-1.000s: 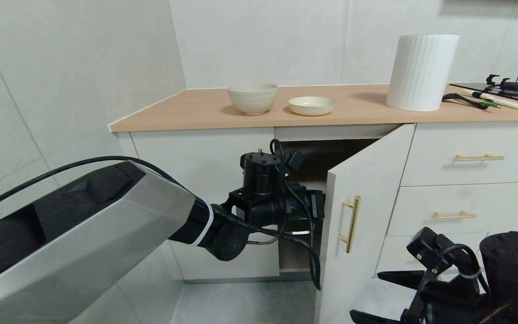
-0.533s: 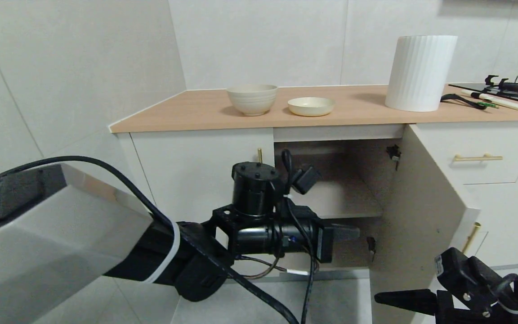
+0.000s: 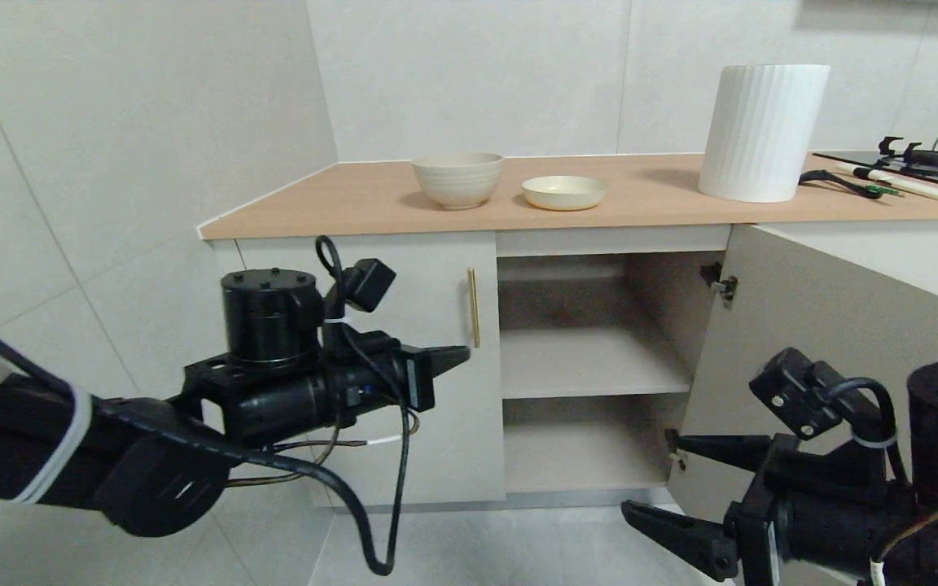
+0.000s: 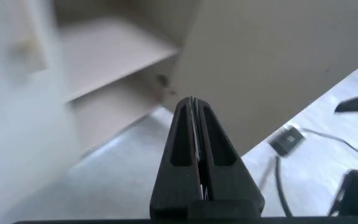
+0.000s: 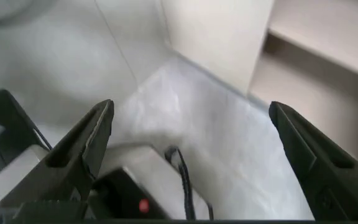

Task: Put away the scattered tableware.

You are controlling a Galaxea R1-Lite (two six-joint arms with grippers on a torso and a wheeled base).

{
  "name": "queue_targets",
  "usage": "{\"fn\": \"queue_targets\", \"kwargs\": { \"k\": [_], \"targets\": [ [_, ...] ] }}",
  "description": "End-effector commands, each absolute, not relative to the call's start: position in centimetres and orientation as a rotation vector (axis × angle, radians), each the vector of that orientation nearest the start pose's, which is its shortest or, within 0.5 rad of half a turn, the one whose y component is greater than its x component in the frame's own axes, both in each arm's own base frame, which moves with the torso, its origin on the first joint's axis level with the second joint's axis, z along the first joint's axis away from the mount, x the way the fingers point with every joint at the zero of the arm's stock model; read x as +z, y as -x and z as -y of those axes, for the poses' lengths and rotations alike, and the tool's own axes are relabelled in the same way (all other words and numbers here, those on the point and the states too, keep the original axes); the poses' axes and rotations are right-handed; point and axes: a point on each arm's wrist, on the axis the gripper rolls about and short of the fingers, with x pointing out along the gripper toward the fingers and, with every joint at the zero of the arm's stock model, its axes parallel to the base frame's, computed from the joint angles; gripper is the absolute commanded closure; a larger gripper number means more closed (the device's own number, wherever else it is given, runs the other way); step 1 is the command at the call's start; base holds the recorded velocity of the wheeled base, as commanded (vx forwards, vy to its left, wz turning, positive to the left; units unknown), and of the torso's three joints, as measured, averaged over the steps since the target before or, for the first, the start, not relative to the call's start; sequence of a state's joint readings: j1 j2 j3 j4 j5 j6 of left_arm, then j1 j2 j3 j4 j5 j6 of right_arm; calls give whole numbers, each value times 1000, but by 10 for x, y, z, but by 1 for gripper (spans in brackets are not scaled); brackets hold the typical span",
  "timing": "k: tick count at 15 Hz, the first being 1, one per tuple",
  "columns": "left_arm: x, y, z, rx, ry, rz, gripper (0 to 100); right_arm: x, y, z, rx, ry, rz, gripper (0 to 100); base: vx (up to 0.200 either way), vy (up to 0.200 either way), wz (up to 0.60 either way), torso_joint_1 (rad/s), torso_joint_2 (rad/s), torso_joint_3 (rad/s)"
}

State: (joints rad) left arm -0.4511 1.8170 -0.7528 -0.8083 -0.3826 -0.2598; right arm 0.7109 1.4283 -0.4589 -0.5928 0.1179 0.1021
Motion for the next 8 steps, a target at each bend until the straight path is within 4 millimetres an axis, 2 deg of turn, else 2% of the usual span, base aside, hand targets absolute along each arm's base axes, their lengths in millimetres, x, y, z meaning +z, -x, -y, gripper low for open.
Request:
{"fn": "queue_targets", "kwargs": {
  "k": [1,3,5,7,8],
  "targets": [
    [176,-255,100,-672,244,-282,100,211,-203,-153,717,-4,-383,0,0,0,0,0,0,0],
    [193,-247,89,-642,249,-222,100,233,-220,-160,702,-25,-331,0,0,0,0,0,0,0],
    [206,-229,79,-626,246,-216,100,264,-230,-167,696,-95,-300,0,0,0,0,0,0,0],
    [221,-220,69,-594,248,-243,100,280,-221,-161,693,-148,-335,0,0,0,0,0,0,0],
    [222,-218,67,-586,249,-269,100,280,-217,-158,685,-187,-358,0,0,0,0,0,0,0]
  ]
}}
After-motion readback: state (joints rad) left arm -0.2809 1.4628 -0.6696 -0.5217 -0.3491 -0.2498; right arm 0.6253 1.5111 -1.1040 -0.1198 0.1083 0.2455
